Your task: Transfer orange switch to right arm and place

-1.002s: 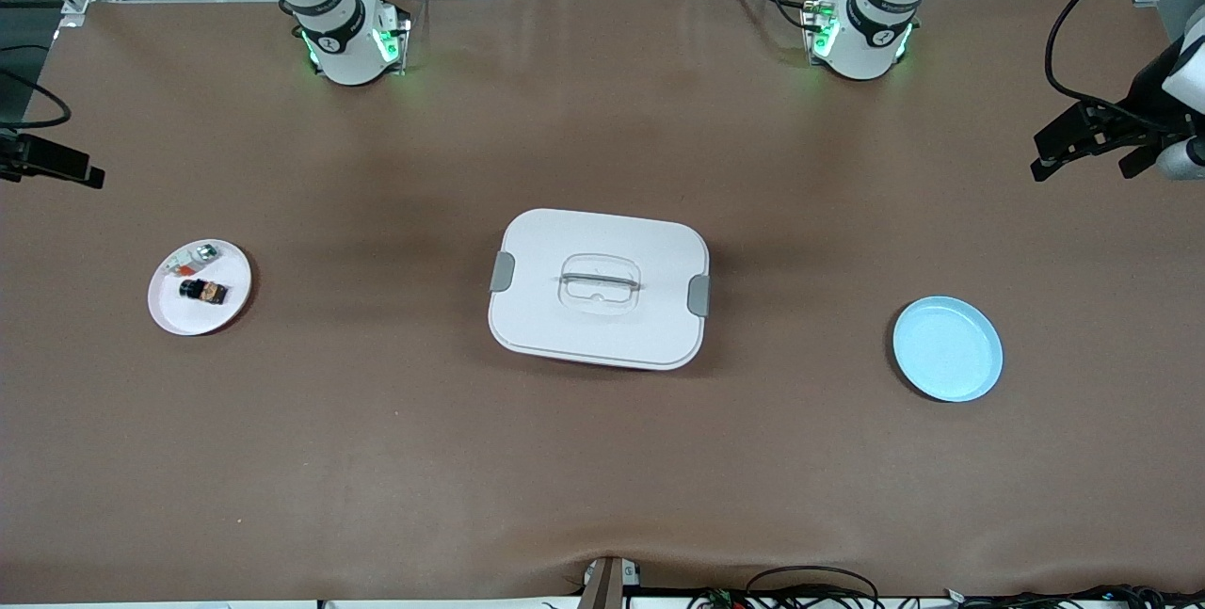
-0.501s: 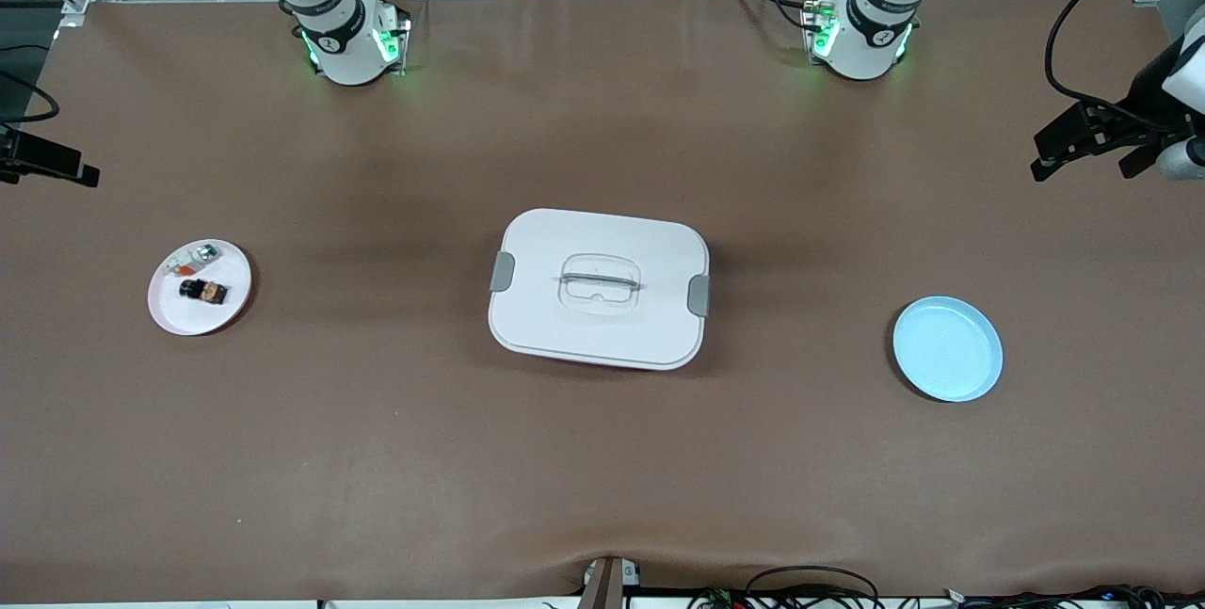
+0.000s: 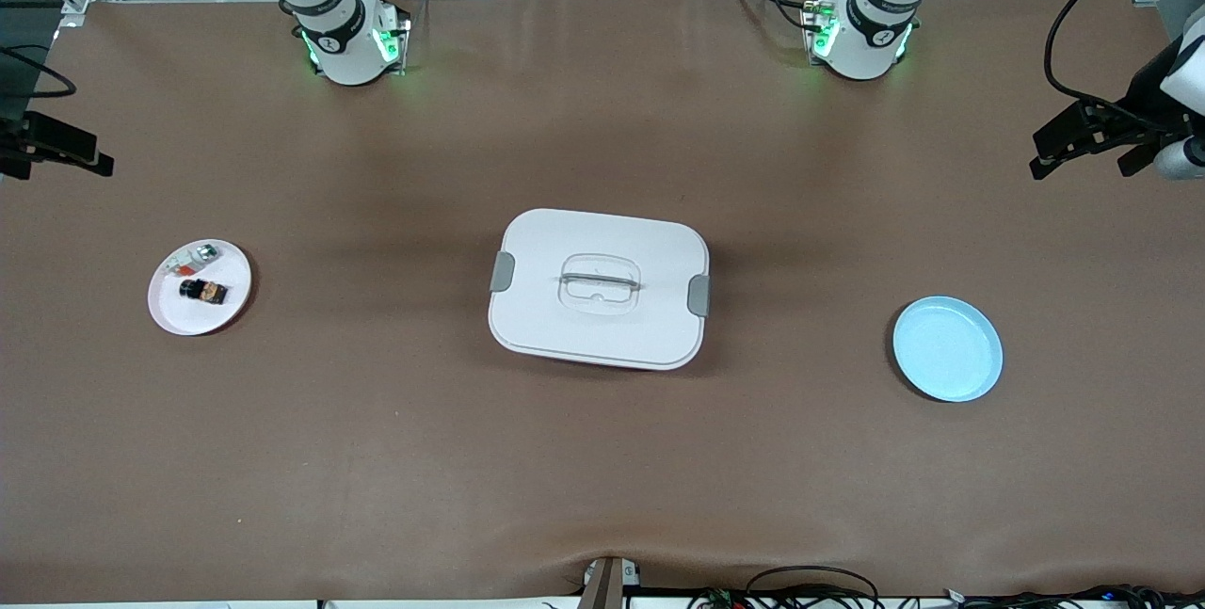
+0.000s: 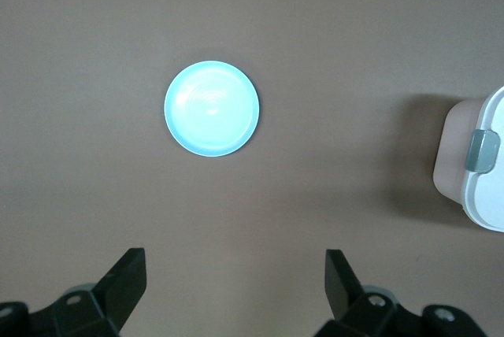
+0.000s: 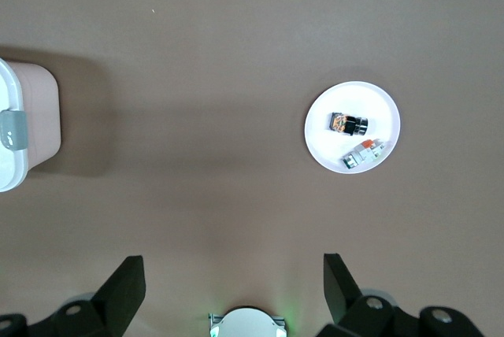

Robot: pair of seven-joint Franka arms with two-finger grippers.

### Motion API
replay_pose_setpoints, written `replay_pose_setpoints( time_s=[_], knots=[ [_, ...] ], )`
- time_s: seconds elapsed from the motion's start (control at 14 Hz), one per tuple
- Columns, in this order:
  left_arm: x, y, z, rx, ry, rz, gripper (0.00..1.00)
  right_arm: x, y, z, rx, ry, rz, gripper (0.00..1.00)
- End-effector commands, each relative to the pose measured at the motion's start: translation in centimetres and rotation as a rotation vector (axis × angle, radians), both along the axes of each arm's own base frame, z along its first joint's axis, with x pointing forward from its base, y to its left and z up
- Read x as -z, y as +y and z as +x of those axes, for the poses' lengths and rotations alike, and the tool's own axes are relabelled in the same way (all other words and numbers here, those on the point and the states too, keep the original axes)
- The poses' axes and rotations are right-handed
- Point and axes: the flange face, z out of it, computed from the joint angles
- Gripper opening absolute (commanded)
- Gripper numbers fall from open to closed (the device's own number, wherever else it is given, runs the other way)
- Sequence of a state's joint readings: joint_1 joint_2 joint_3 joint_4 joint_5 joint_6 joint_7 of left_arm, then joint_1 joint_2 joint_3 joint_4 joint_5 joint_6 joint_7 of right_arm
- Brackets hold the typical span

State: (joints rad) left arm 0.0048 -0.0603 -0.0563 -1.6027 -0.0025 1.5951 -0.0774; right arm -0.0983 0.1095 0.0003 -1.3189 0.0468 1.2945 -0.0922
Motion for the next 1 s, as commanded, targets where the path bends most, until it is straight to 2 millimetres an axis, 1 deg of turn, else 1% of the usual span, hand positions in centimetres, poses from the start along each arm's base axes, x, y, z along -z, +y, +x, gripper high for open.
replay_pose_setpoints(
  time_s=[0.0, 0.21, 0.29, 0.36, 0.64, 0.93],
  knots=[
    [-0.4, 0.1, -0.2, 0.01, 0.009, -0.015, 1.0, -1.6, 1.2, -1.1, -0.019, -0.03, 0.004, 1.0],
    [-0.4, 0.1, -0.2, 0.008, 0.009, -0.015, 1.0, -1.7, 1.3, -1.8, -0.02, -0.032, 0.005, 1.0],
    [-0.3, 0.1, -0.2, 0.01, 0.01, -0.015, 1.0, -1.6, 1.5, -2.1, -0.023, -0.031, 0.002, 1.0],
    [-0.4, 0.2, -0.2, 0.008, 0.009, -0.015, 1.0, -1.6, 2.1, -2.3, -0.033, -0.036, -0.001, 1.0],
    [-0.3, 0.2, -0.2, 0.008, 0.012, -0.016, 1.0, -2.2, 2.4, -3.2, -0.005, -0.048, -0.003, 1.0],
    [-0.2, 0.1, -0.3, 0.01, 0.021, -0.016, 1.0, -2.6, 2.4, -3.4, 0.016, -0.054, -0.006, 1.0]
  ],
)
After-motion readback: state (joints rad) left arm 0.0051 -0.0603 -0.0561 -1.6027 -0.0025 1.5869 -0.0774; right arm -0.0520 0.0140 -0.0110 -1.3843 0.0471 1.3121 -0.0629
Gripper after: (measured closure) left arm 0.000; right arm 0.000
